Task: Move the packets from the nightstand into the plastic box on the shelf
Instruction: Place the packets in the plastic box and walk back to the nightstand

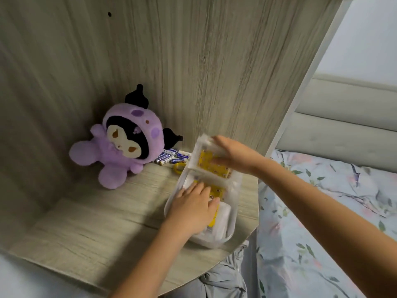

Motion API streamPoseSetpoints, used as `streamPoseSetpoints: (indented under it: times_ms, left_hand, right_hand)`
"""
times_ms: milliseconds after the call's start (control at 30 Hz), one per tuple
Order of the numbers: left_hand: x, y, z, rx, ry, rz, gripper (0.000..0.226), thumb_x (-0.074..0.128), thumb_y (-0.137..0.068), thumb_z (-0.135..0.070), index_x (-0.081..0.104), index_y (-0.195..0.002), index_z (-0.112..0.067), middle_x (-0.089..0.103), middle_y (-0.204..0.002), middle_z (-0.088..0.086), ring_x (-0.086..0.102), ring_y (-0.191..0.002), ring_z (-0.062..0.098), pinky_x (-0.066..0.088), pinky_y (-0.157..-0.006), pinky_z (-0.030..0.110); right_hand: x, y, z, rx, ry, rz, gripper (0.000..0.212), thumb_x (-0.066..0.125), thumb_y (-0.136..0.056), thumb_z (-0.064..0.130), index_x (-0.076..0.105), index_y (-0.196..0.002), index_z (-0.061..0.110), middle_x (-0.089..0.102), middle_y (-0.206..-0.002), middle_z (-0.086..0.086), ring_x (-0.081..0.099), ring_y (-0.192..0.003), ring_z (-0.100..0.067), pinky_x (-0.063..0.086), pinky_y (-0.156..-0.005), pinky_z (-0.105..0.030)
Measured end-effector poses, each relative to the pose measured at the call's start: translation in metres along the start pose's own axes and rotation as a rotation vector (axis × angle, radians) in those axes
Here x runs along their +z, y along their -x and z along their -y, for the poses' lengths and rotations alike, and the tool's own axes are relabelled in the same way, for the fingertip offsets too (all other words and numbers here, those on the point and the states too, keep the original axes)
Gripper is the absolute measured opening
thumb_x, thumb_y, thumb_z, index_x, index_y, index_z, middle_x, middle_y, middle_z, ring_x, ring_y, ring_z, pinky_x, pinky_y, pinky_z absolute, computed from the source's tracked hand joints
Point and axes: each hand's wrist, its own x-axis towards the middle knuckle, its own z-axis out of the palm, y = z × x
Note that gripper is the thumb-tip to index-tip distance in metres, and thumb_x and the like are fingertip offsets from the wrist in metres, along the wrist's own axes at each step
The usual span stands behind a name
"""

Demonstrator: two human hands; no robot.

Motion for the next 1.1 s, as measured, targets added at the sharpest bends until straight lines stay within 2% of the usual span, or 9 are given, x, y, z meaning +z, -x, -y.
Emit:
streamPoseSetpoints:
  times_ms: [133, 267, 467, 533, 633, 700, 800, 933, 1100]
  left_hand:
    - [0.0, -0.001, 0.003, 0.002, 0.017, -0.008, 0.053, 0.024, -0.101, -0.049, 0.039, -0.144, -0.022, 0.032, -0.156, -0.002, 0.027, -0.144, 0.016, 0.02, -0.117, 0.04]
    - [0.001, 0.002, 0.001, -0.012, -0.013, -0.046, 0.053, 0.026, -0.1, -0.05, 0.046, -0.14, -0.022, 0.039, -0.151, -0.003, 0.033, -0.139, 0.016, 0.025, -0.114, 0.039]
    - [-0.003, 0.005, -0.001, -0.018, 0.002, -0.071, 0.051, 0.029, -0.099, -0.051, 0.054, -0.13, -0.019, 0.05, -0.14, -0.002, 0.045, -0.127, 0.019, 0.035, -0.106, 0.039]
    - [-0.003, 0.006, -0.001, -0.017, 0.025, -0.097, 0.05, 0.031, -0.098, -0.051, 0.056, -0.125, -0.017, 0.054, -0.132, -0.002, 0.048, -0.122, 0.019, 0.039, -0.101, 0.037]
    - [-0.004, 0.007, -0.001, -0.017, 0.04, -0.122, 0.049, 0.034, -0.097, -0.051, 0.057, -0.123, -0.016, 0.055, -0.13, -0.001, 0.047, -0.122, 0.018, 0.039, -0.101, 0.035]
    - [-0.004, 0.008, -0.002, -0.027, 0.057, -0.111, 0.049, 0.034, -0.097, -0.05, 0.056, -0.124, -0.016, 0.053, -0.132, 0.0, 0.049, -0.121, 0.02, 0.04, -0.1, 0.036]
    - [-0.004, 0.007, -0.002, -0.038, 0.067, -0.089, 0.052, 0.033, -0.098, -0.051, 0.054, -0.128, -0.015, 0.051, -0.135, 0.002, 0.052, -0.119, 0.023, 0.042, -0.097, 0.038]
    - [-0.005, 0.008, -0.002, -0.063, 0.068, -0.078, 0.054, 0.032, -0.097, -0.053, 0.053, -0.132, -0.018, 0.045, -0.142, 0.004, 0.048, -0.124, 0.026, 0.043, -0.097, 0.04]
    - [-0.006, 0.007, -0.002, -0.052, 0.057, -0.07, 0.053, 0.03, -0.097, -0.054, 0.052, -0.132, -0.02, 0.051, -0.135, 0.004, 0.05, -0.12, 0.025, 0.043, -0.094, 0.039]
  right_hand:
    - [0.019, -0.006, -0.002, -0.097, 0.325, 0.047, 0.06, 0.054, -0.096, 0.038, 0.03, -0.146, 0.015, 0.044, -0.138, -0.007, 0.062, -0.1, -0.03, 0.054, -0.077, -0.046]
    - [0.031, -0.004, 0.002, -0.124, 0.438, 0.033, 0.055, 0.049, -0.099, 0.036, 0.028, -0.146, 0.016, 0.047, -0.133, -0.009, 0.064, -0.088, -0.032, 0.053, -0.064, -0.04]
    - [0.035, -0.008, 0.005, -0.011, 0.236, 0.218, 0.054, 0.055, -0.097, 0.03, 0.03, -0.143, 0.014, 0.054, -0.131, -0.016, 0.06, -0.105, -0.037, 0.046, -0.081, -0.038]
    - [0.029, -0.012, 0.004, 0.065, 0.139, 0.28, 0.056, 0.057, -0.096, 0.029, 0.029, -0.142, 0.013, 0.057, -0.127, -0.017, 0.058, -0.099, -0.032, 0.041, -0.077, -0.032]
    - [0.026, -0.011, 0.003, 0.095, 0.06, 0.329, 0.05, 0.051, -0.099, 0.029, 0.027, -0.14, 0.012, 0.059, -0.121, -0.019, 0.054, -0.089, -0.027, 0.043, -0.077, -0.033]
    - [0.026, -0.007, 0.003, 0.055, 0.013, 0.274, 0.04, 0.045, -0.101, 0.028, 0.03, -0.134, 0.008, 0.057, -0.12, -0.019, 0.057, -0.094, -0.03, 0.047, -0.084, -0.039]
    - [0.028, -0.003, 0.001, -0.066, 0.2, 0.081, 0.04, 0.05, -0.1, 0.025, 0.043, -0.133, 0.004, 0.048, -0.128, -0.015, 0.052, -0.112, -0.028, 0.044, -0.097, -0.036]
    - [0.039, 0.0, -0.004, -0.073, 0.38, -0.122, 0.047, 0.05, -0.099, 0.03, 0.046, -0.142, 0.011, 0.055, -0.127, -0.011, 0.051, -0.114, -0.03, 0.043, -0.092, -0.038]
    - [0.048, 0.004, -0.013, 0.051, 0.129, -0.226, 0.036, 0.054, -0.097, 0.017, 0.058, -0.132, 0.007, 0.058, -0.114, -0.02, 0.053, -0.104, -0.037, 0.038, -0.092, -0.037]
